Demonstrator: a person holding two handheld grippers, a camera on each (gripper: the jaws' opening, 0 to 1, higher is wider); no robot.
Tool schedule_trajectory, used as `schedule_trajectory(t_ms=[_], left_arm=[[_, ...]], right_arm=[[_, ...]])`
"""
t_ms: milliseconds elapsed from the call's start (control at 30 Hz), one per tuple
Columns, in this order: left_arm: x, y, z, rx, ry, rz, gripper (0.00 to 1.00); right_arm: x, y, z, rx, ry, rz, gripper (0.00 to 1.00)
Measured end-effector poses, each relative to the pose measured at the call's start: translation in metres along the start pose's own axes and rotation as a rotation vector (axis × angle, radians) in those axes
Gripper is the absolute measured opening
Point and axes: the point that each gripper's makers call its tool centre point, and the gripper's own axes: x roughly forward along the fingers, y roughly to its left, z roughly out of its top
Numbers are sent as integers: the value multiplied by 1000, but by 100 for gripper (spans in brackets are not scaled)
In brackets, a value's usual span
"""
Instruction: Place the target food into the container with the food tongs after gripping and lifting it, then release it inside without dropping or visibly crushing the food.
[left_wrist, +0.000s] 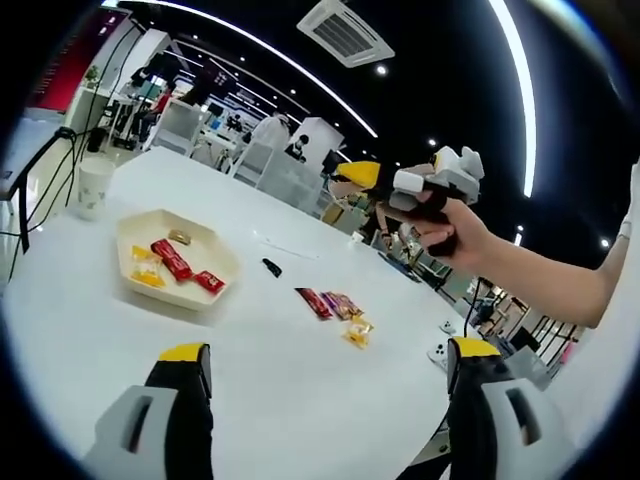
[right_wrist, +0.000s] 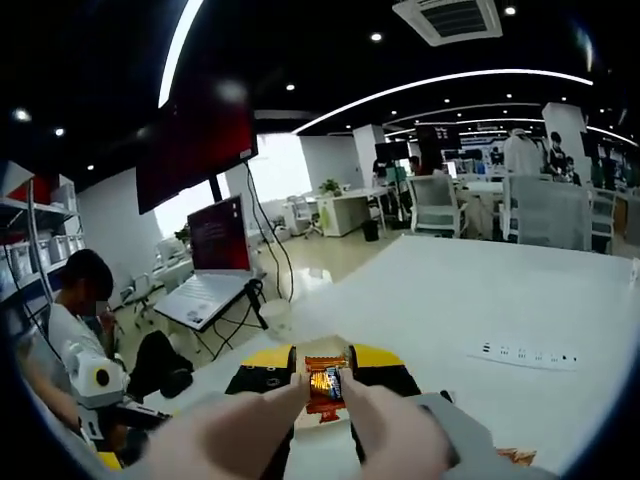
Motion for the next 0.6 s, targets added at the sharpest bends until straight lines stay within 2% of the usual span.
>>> schedule_trajectory(t_ms=[200,600], left_arm=[[-3,2,3,-18,-20,3,99],[-3,10,12,12,-40,28,99]], right_arm=[[6,3,3,-11,5,16,20],[21,5,10,-27,10,41,20]])
